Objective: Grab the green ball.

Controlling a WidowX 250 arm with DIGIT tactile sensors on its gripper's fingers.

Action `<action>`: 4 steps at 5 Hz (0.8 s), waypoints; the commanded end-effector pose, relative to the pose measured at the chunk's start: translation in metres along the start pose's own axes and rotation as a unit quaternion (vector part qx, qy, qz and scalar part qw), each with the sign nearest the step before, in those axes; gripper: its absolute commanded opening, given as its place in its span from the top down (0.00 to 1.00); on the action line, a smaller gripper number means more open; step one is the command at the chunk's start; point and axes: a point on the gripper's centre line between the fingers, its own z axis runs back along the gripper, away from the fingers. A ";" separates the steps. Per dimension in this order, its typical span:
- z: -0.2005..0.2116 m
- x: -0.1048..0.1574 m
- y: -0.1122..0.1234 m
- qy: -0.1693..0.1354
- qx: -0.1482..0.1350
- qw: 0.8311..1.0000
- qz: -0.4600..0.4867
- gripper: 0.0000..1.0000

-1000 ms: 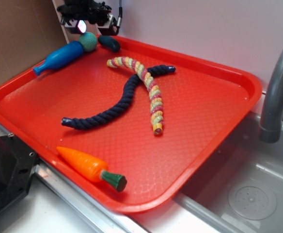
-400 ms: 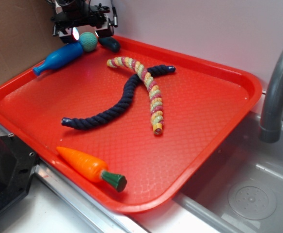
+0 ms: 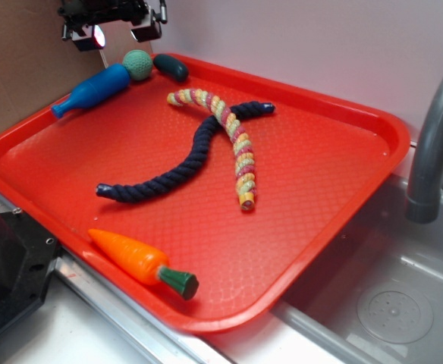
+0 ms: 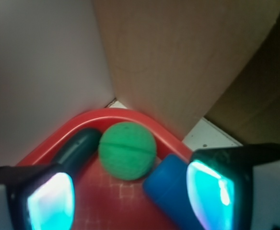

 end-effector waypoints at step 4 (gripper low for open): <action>-0.030 0.013 0.010 0.014 0.013 1.000 0.005 1.00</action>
